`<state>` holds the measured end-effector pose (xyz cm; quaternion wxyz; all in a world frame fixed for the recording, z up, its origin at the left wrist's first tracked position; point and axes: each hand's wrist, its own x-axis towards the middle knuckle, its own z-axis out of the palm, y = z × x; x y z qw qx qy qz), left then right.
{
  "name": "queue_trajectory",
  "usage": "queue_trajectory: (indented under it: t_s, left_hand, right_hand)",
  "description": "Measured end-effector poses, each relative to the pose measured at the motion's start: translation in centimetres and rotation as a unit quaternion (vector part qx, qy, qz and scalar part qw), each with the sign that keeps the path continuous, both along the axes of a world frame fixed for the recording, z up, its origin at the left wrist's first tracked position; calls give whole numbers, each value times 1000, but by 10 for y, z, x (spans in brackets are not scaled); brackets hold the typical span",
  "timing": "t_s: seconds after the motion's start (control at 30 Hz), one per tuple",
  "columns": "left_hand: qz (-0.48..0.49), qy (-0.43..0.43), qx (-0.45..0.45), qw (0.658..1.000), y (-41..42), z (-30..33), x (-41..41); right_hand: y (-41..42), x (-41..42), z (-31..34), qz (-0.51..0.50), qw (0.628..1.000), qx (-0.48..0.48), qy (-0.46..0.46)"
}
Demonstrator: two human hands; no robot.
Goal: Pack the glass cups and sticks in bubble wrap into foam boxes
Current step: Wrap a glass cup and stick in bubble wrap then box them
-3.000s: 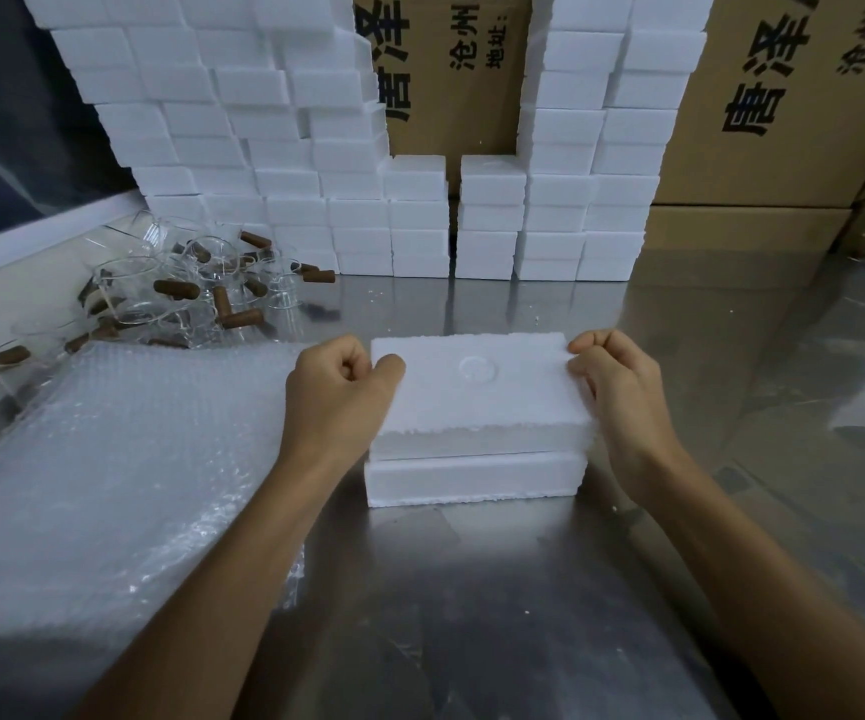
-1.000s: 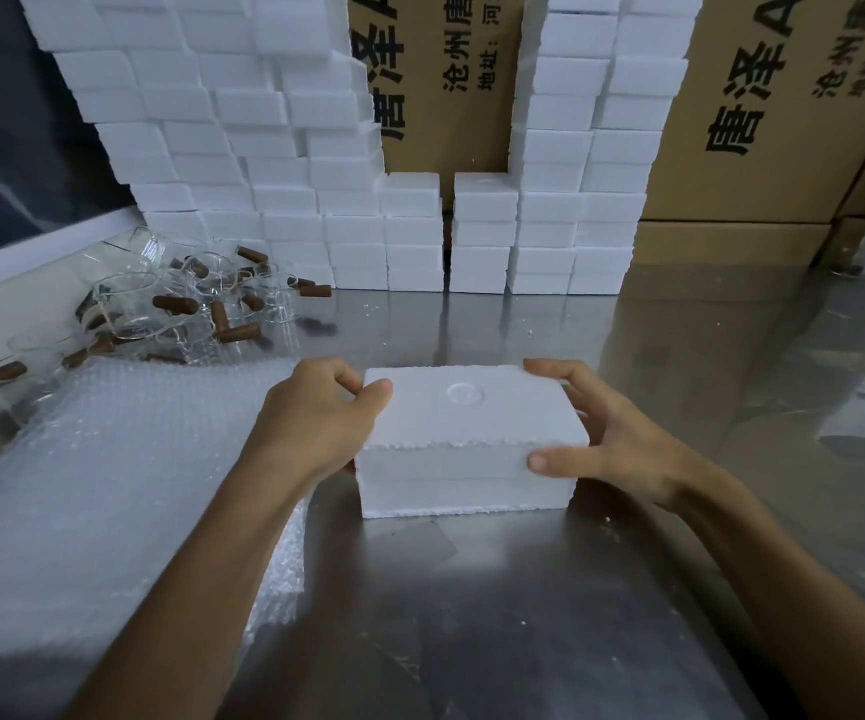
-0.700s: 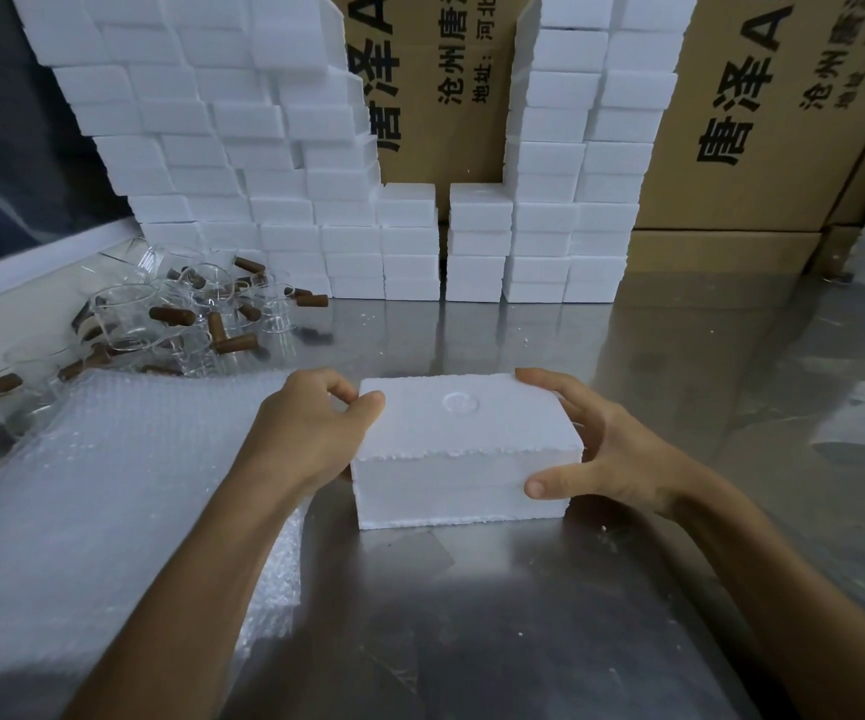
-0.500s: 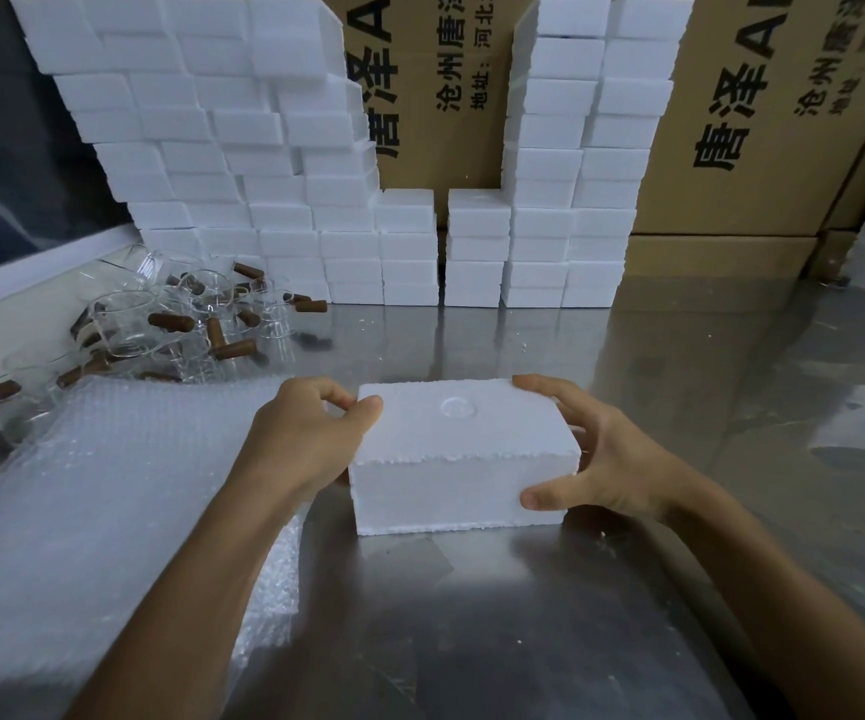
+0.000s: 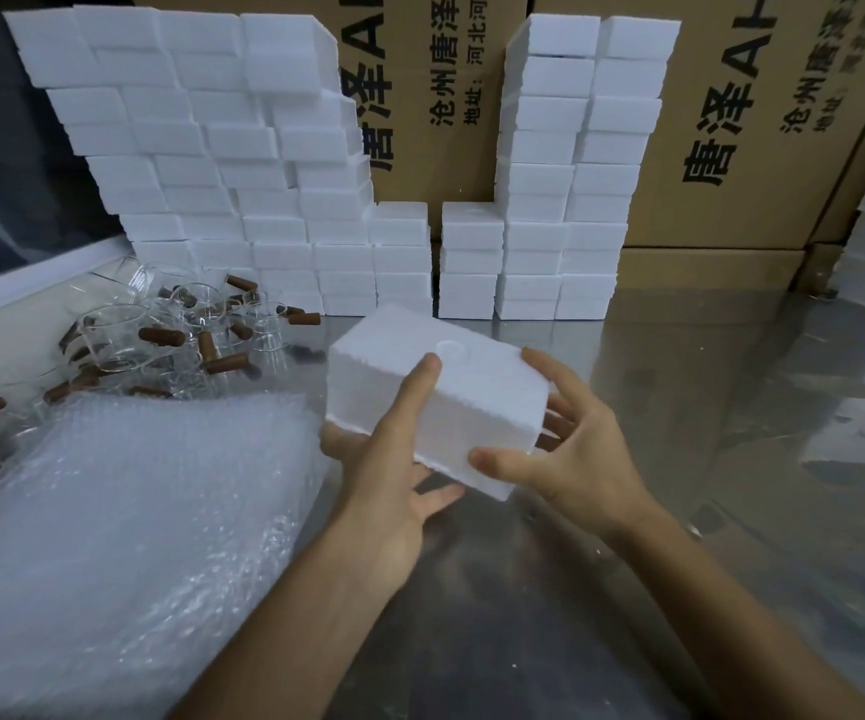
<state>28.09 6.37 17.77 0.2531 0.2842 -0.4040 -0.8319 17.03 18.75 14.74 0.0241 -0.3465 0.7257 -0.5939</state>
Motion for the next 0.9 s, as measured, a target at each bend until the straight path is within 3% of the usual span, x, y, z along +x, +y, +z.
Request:
queue_trajectory:
  t_s: [0.1, 0.17, 0.23, 0.33, 0.43, 0.53, 0.63, 0.7, 0.77, 0.9]
  left_hand:
    - [55, -42, -29, 997, -15, -3, 0]
    - [61, -69, -62, 994, -30, -4, 1]
    - [40, -88, -70, 993, -43, -3, 1]
    - [-29, -102, -61, 992, -53, -2, -3]
    - [-52, -86, -91, 991, -58, -6, -16]
    - [-7, -81, -178, 981, -58, -27, -27]
    - [11, -126, -423, 897, -57, -61, -32]
    - [-6, -134, -521, 843, -55, -72, -33]
    - [0, -115, -536, 836, -56, -76, -35]
    - [5, -114, -505, 855, -56, -76, -40]
  right_hand:
    - [-12, 16, -9, -33, 993, 69, 85]
    - [-14, 24, -13, -2, 974, 130, 186]
    - [-15, 27, -15, -7, 936, 168, 308]
    - [-19, 26, -12, -114, 865, 119, 474]
    - [-21, 16, -11, -136, 857, 69, 493]
    - [-24, -6, 1, -186, 852, 61, 485]
    - [-39, -46, 33, -231, 848, 69, 472]
    - [-57, -79, 59, -254, 839, 76, 475]
    - [-83, -112, 80, -266, 826, 88, 489]
    - [-136, -172, 103, -279, 797, 148, 515]
